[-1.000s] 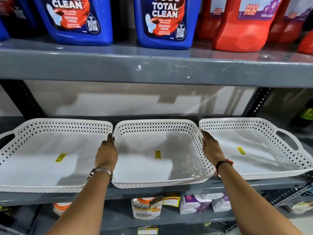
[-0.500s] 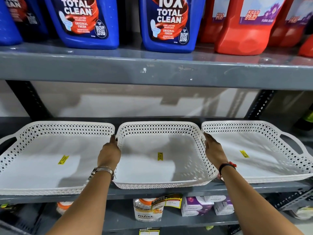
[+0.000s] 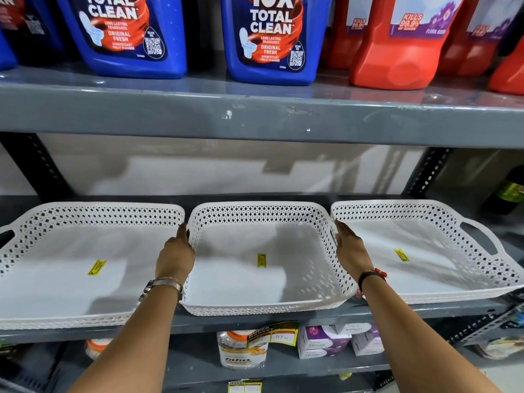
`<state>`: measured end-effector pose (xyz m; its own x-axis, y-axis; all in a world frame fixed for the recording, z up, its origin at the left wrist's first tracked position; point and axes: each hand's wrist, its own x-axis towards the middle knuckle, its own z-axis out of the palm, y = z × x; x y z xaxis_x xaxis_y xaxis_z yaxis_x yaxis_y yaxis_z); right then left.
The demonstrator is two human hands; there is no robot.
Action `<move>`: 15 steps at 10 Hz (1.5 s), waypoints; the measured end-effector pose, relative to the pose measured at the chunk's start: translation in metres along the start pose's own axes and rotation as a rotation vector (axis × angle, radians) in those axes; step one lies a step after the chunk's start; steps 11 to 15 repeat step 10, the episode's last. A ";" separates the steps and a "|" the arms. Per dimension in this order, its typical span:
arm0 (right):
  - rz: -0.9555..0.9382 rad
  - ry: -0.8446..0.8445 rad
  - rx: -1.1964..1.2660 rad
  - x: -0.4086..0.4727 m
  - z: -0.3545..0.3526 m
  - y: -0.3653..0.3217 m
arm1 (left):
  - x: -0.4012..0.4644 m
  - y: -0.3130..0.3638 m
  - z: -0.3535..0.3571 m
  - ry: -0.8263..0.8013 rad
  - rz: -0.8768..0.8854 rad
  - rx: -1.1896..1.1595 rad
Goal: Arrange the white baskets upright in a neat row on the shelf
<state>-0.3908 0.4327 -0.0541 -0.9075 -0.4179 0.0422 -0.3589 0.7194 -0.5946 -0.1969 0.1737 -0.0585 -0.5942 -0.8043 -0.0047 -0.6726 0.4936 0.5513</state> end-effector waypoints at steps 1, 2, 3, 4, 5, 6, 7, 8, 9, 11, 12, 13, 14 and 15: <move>0.005 0.002 0.012 -0.001 0.000 -0.001 | 0.000 0.000 0.000 0.002 0.002 0.010; 0.009 0.004 0.019 -0.001 -0.001 -0.001 | 0.001 0.000 -0.001 0.002 0.009 0.005; 0.012 -0.001 0.018 -0.001 -0.001 -0.001 | 0.003 0.000 -0.001 -0.005 0.020 -0.026; 0.015 -0.004 0.021 -0.001 -0.002 -0.002 | 0.003 0.001 -0.001 -0.007 0.018 -0.029; 0.011 -0.007 0.002 0.000 -0.001 -0.001 | 0.003 0.000 0.001 -0.003 0.021 -0.007; 0.000 -0.001 -0.013 0.001 0.000 0.000 | 0.003 -0.001 0.001 -0.006 0.027 0.001; 0.003 -0.048 -0.062 0.001 -0.002 -0.001 | 0.006 -0.003 0.001 -0.034 0.040 -0.015; 0.020 -0.111 -0.155 0.000 -0.003 -0.003 | 0.007 -0.004 -0.005 -0.077 0.039 0.026; 0.020 -0.047 -0.345 -0.005 -0.007 -0.010 | 0.009 -0.001 -0.011 -0.099 0.031 0.111; -0.027 0.023 -0.424 -0.014 -0.005 -0.013 | 0.001 0.000 -0.014 -0.006 0.076 0.190; -0.027 0.023 -0.424 -0.014 -0.005 -0.013 | 0.001 0.000 -0.014 -0.006 0.076 0.190; -0.027 0.023 -0.424 -0.014 -0.005 -0.013 | 0.001 0.000 -0.014 -0.006 0.076 0.190; -0.027 0.023 -0.424 -0.014 -0.005 -0.013 | 0.001 0.000 -0.014 -0.006 0.076 0.190; -0.027 0.023 -0.424 -0.014 -0.005 -0.013 | 0.001 0.000 -0.014 -0.006 0.076 0.190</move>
